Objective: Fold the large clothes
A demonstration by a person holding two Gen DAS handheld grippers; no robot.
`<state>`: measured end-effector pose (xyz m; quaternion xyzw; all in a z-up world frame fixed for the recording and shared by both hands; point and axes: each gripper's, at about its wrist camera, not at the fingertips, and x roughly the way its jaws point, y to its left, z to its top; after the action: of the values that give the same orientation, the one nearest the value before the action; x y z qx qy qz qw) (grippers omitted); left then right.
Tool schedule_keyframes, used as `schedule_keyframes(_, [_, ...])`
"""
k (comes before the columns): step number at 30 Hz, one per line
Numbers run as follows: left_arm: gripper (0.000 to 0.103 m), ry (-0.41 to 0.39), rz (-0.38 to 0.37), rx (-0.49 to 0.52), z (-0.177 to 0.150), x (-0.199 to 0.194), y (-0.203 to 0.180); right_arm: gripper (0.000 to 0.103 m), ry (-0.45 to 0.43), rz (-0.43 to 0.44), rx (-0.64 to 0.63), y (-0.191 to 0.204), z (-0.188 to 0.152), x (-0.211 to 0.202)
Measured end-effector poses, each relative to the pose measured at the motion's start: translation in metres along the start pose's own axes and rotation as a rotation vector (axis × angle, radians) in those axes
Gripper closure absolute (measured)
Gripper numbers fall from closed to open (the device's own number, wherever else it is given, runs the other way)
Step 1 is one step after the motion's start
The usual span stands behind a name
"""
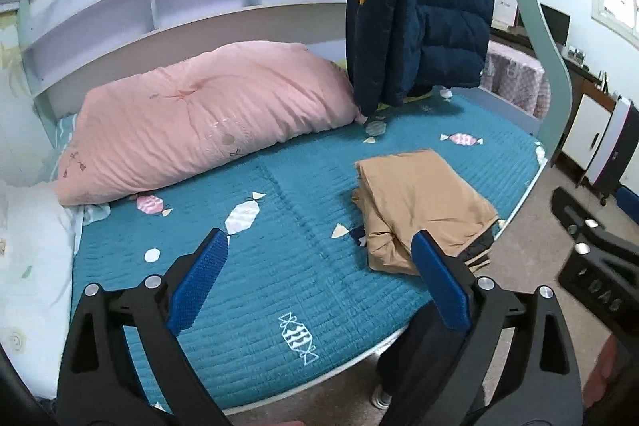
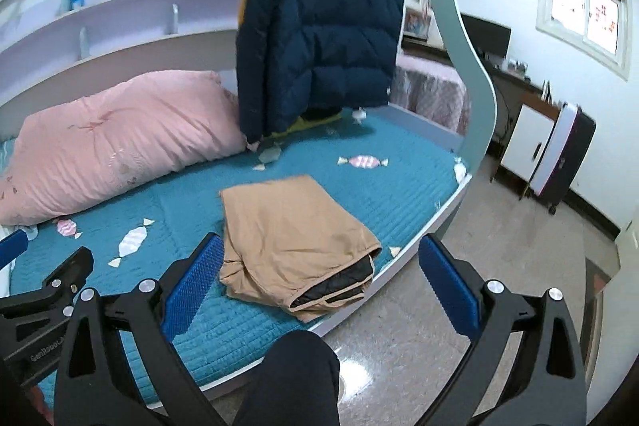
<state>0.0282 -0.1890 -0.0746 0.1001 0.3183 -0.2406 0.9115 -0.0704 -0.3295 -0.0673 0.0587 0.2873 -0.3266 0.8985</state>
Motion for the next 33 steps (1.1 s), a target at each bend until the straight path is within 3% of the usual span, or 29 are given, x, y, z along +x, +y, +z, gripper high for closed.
schedule_keyframes(7, [0.01, -0.068, 0.012, -0.028, 0.003, -0.045, 0.011, 0.008, -0.052, 0.008, -0.009, 0.009, 0.006, -0.042])
schedule_keyframes(14, [0.01, -0.085, 0.014, -0.079, 0.011, -0.078, 0.022, 0.008, -0.132, -0.02, -0.008, 0.01, 0.014, -0.077])
schedule_keyframes(28, [0.009, -0.185, 0.006, -0.018, 0.019, -0.123, 0.006, 0.008, -0.151, -0.066, 0.032, 0.003, 0.019, -0.1])
schedule_keyframes(33, [0.009, -0.188, -0.012, -0.031, 0.019, -0.127, 0.005, 0.008, -0.157, -0.067, 0.046, -0.002, 0.018, -0.104])
